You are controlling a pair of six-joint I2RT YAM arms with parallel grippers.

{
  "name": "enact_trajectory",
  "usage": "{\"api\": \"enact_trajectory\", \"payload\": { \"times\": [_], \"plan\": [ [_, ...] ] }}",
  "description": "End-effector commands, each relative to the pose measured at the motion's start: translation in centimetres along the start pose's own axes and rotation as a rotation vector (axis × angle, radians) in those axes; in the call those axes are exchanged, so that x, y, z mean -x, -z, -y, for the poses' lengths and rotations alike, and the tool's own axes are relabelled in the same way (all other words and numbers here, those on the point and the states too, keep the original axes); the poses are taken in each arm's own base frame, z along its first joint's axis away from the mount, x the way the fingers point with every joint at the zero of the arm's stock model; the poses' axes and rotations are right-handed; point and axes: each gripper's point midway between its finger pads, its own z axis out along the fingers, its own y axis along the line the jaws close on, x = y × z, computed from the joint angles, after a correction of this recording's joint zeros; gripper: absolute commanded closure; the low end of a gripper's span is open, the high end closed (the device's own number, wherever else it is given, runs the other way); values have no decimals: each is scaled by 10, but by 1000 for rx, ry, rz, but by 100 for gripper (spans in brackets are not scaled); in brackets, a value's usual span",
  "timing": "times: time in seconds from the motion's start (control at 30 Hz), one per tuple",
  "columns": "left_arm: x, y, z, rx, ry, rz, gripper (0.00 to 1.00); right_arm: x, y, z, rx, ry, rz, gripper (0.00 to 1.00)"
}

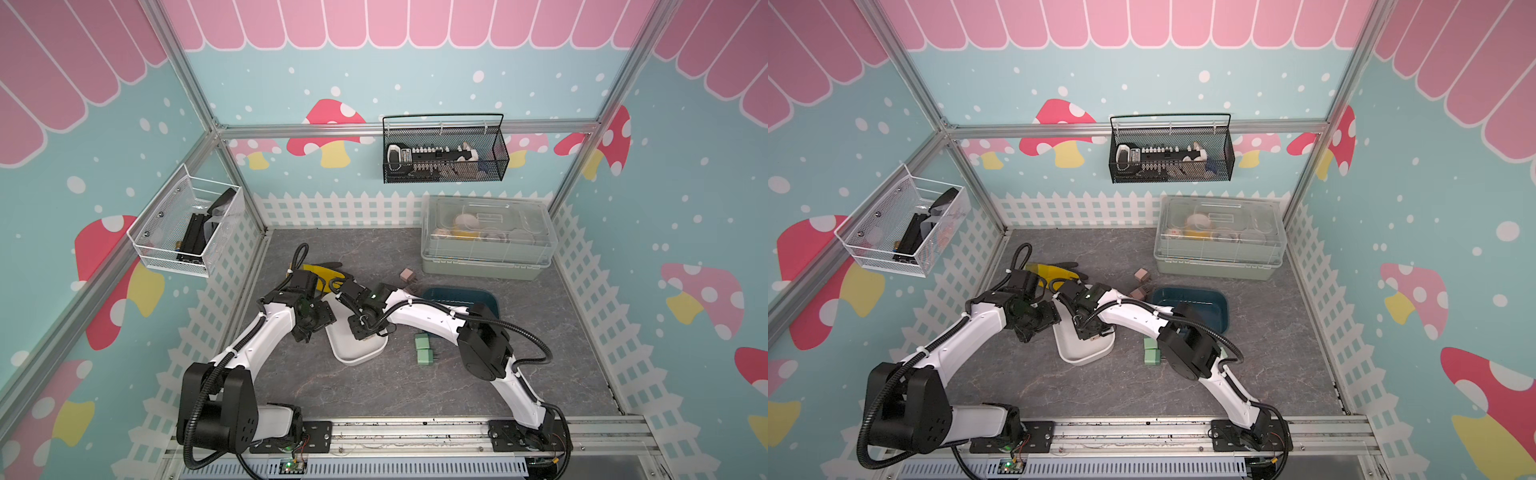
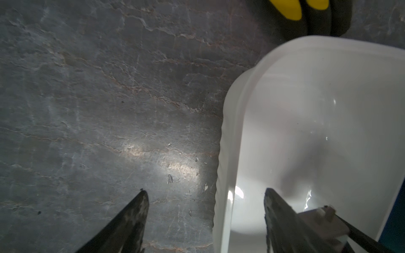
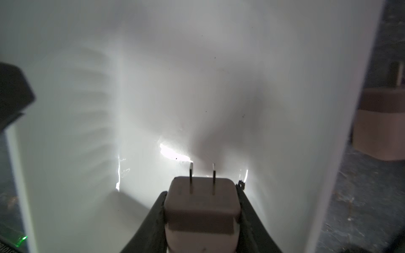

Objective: Place the plugs by color into the storage box
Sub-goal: Place the plug in the storage box.

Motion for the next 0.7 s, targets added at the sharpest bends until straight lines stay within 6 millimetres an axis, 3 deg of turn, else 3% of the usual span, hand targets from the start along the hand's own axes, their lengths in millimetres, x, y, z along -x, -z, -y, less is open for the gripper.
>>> {"api": "enact_trajectory", "payload": {
  "times": [0.0, 0.23, 0.67],
  "plan": [
    [4, 5, -6, 6, 39, 15, 20, 3, -5, -4, -15, 32, 11, 66],
    [5, 5, -12, 23, 49, 15, 20, -7, -28, 2, -51, 54, -35, 64],
    [23, 21, -30, 115, 33, 85, 19, -26, -58, 6, -122, 123, -93, 35]
  ]
}}
